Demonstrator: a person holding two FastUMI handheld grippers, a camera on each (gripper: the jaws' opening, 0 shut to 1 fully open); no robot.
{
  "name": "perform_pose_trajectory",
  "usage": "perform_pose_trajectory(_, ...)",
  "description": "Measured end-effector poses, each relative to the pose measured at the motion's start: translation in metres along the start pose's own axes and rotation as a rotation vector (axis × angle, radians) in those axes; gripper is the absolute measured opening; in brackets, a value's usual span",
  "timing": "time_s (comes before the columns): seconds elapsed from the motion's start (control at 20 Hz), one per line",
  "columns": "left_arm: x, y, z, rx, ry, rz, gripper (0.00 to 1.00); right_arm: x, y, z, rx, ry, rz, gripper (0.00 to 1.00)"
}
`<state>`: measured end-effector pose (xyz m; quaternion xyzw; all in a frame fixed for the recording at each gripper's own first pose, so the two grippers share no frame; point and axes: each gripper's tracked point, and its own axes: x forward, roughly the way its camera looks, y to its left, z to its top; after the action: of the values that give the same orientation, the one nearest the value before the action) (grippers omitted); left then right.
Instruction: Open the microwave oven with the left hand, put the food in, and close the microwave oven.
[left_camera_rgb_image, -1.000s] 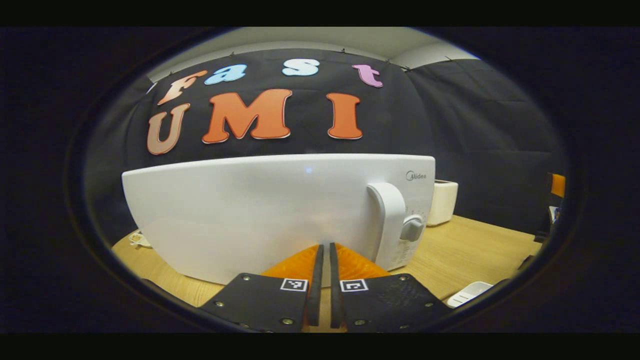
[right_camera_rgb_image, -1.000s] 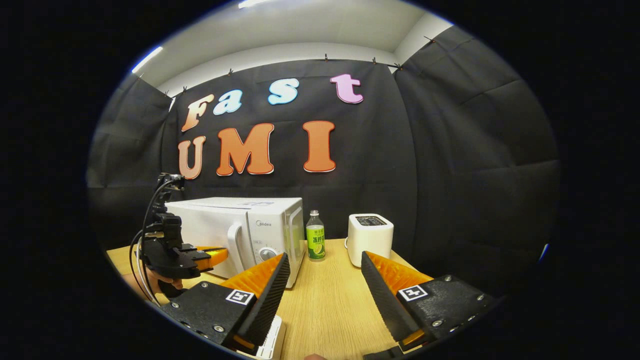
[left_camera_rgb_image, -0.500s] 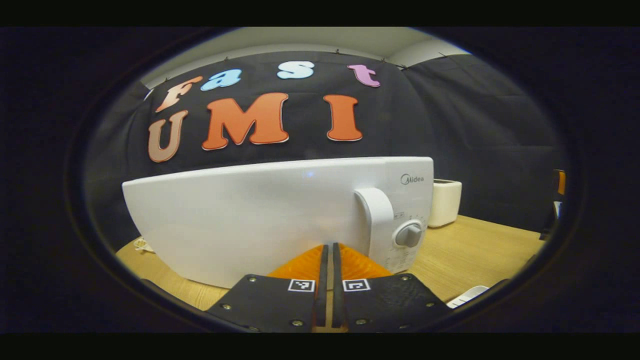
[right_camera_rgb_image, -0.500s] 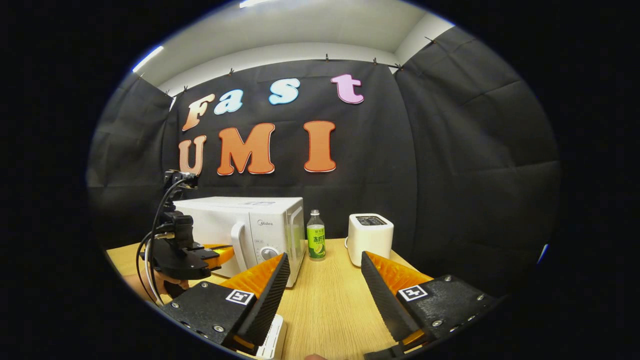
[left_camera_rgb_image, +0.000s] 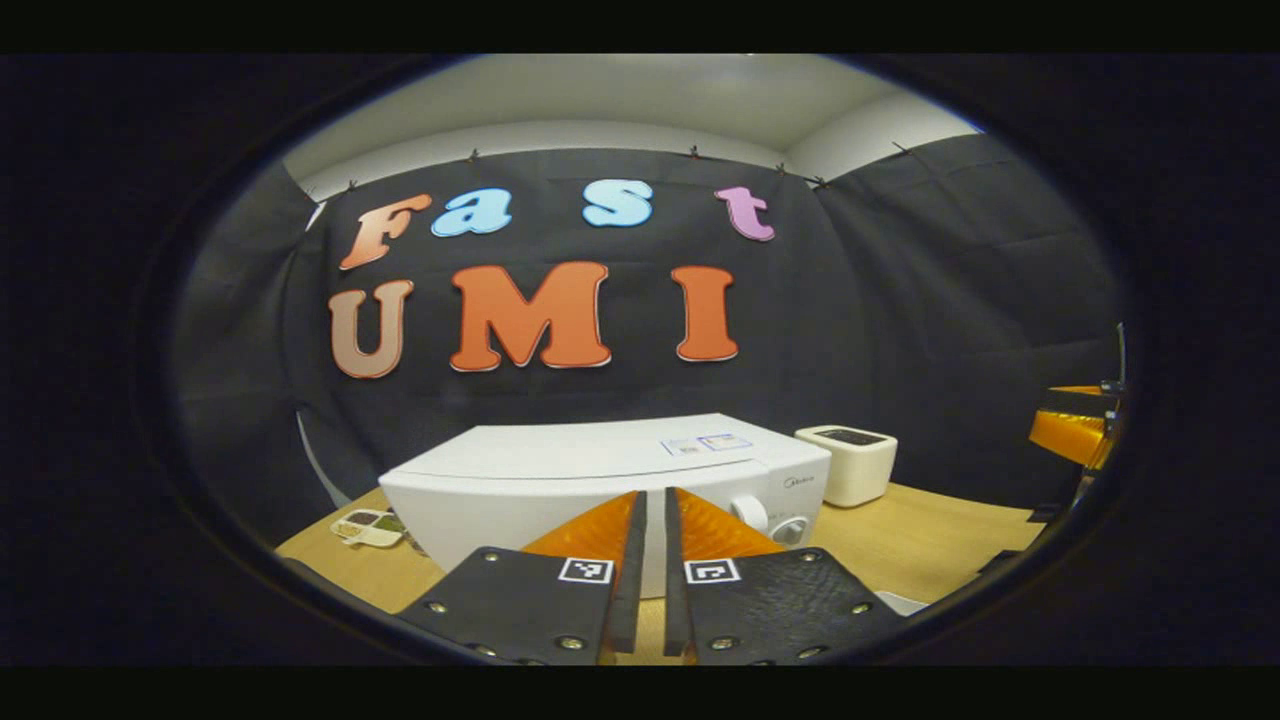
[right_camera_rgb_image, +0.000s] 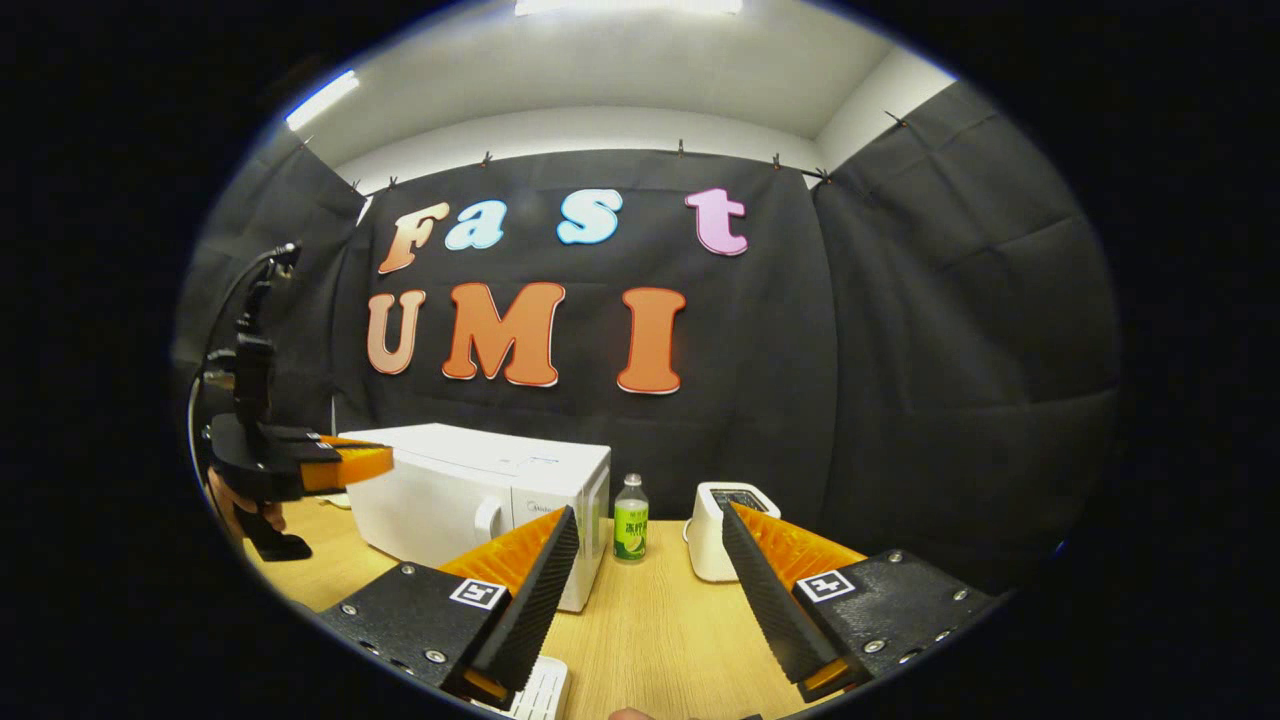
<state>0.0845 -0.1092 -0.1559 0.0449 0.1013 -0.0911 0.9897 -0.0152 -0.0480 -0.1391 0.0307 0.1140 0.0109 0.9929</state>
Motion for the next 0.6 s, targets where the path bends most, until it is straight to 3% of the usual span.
perform_pose_trajectory(0.05,-0.011,0.013,0.018,-0.007,-0.012,0.022,0.11,0.002,0.005,0.012,-0.007,-0.008,0.009,0.9)
perform_pose_trajectory(0.1,-0.022,0.025,0.033,-0.013,-0.021,0.039,0.07,0.004,0.009,0.022,-0.008,-0.015,0.015,0.9)
perform_pose_trajectory(0.4,-0.08,0.1,0.095,-0.008,-0.024,0.165,0.2,0.015,0.031,0.086,0.02,-0.06,0.077,0.91)
perform_pose_trajectory(0.6,-0.12,0.127,0.127,0.022,-0.046,0.21,0.47,0.017,0.043,0.123,-0.004,-0.103,0.114,0.91)
